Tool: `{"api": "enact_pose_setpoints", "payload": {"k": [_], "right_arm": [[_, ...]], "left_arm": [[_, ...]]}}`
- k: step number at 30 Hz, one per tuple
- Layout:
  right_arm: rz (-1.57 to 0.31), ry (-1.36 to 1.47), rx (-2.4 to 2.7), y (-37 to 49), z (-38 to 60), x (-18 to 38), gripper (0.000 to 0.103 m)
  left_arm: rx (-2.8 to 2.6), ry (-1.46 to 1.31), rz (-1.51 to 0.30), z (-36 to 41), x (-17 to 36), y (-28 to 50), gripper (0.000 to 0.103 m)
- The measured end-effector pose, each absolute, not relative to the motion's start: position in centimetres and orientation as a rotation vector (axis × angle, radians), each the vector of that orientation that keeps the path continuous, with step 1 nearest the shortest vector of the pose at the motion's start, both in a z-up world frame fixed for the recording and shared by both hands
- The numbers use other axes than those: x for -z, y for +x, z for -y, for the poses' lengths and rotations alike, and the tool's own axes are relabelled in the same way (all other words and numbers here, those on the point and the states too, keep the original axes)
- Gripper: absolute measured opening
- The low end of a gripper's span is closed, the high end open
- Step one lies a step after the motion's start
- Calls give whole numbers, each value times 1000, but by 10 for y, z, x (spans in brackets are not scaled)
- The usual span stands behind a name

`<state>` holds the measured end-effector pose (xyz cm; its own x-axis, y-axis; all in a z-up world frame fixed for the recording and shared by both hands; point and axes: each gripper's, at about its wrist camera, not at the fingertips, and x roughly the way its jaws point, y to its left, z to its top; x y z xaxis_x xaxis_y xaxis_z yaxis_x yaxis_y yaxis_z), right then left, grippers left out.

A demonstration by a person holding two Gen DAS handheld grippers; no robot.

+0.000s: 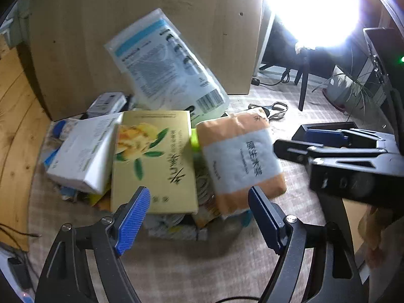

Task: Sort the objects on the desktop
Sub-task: 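Move the right tool to the orange-and-white tissue pack and close on it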

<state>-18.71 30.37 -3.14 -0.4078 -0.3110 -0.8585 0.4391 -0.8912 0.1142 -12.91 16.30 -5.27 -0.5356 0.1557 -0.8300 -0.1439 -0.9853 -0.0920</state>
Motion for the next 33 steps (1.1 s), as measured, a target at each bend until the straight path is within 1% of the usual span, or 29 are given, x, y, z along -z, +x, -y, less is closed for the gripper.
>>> {"api": "enact_pose_setpoints", "payload": {"k": [11, 16, 24, 26, 29, 32, 33], "right_arm": [[-168, 1352, 2268, -199, -300, 40, 61], [-130, 1376, 2226, -205, -299, 49, 53], [-46, 1405, 2164, -213, -298, 58, 52], [-15, 1417, 2136, -212, -298, 58, 53], [-22, 1436, 2121, -213, -297, 64, 53], [-3, 1447, 2117, -216, -298, 68, 53], [6, 1447, 2110, -217, -298, 68, 53]], "left_arm": [[-2609, -1397, 32, -173, 64, -149, 77], [-2609, -1417, 47, -168, 73, -156, 77], [-2555, -1402, 78, -166, 76, -159, 78], [-2536, -1386, 49, -172, 77, -158, 78], [-2536, -1386, 41, -176, 81, -162, 78], [-2511, -1367, 35, -181, 82, -163, 78], [-2479, -1363, 51, -183, 82, -163, 73]]}}
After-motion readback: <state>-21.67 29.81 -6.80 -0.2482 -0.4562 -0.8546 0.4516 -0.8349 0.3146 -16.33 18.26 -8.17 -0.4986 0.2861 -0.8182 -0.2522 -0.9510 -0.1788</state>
